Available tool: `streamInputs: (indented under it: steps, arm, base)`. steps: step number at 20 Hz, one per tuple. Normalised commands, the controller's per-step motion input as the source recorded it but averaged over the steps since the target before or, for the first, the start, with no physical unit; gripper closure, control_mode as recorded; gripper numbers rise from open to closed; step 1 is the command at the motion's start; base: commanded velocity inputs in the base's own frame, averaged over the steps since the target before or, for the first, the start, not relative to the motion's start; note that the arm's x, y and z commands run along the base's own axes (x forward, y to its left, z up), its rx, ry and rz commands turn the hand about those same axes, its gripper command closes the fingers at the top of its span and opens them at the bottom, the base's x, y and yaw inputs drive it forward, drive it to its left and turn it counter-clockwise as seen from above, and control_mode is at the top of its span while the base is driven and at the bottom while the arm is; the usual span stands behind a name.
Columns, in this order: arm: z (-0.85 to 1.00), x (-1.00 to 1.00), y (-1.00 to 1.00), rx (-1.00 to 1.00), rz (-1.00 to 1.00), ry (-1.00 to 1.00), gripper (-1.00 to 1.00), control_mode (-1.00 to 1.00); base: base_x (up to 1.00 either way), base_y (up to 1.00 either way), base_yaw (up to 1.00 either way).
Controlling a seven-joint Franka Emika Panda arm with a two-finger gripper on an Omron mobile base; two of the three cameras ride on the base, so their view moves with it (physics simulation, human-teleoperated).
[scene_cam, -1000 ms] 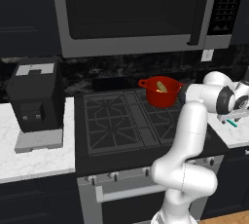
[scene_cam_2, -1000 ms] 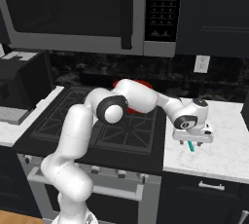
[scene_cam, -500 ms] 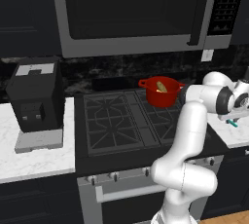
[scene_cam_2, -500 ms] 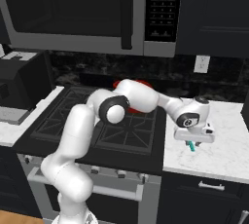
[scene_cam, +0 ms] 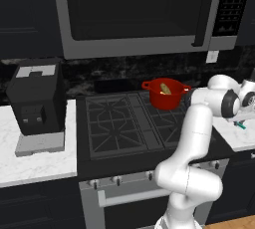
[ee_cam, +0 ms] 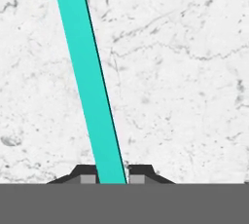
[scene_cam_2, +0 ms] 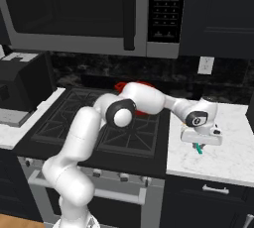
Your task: Put the lemon wedge and potato in the pot. Retrieve the spatula and lightly stir the vegetables in the pot.
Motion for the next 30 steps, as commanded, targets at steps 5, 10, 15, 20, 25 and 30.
streamInputs:
  steps: [5, 10, 15, 20, 25, 30]
  arm:
    - [-0.85, -0.29, 0.0, 0.08, 0.0, -0.07, 1.0, -1.0]
    - [-0.93, -0.09, 0.08, 0.03, 0.0, -0.05, 1.0, -1.0]
    - [-0.2, -0.01, 0.05, -0.07, 0.0, 0.0, 1.0, -1.0]
    - [0.23, -0.36, 0.16, 0.0, 0.05, -0.15, 1.0, -1.0]
    - [0.58, -0.25, 0.21, 0.0, 0.06, -0.21, 1.0, -1.0]
    - [0.61, -0.01, 0.43, -0.06, 0.08, -0.07, 1.0, -1.0]
  base:
    - [0.0, 0.0, 0.0]
    - [0.0, 0.0, 0.0]
    - [0.0, 0.0, 0.0]
    - [0.0, 0.0, 0.0]
    - [0.0, 0.0, 0.0]
    - [0.0, 0.0, 0.0]
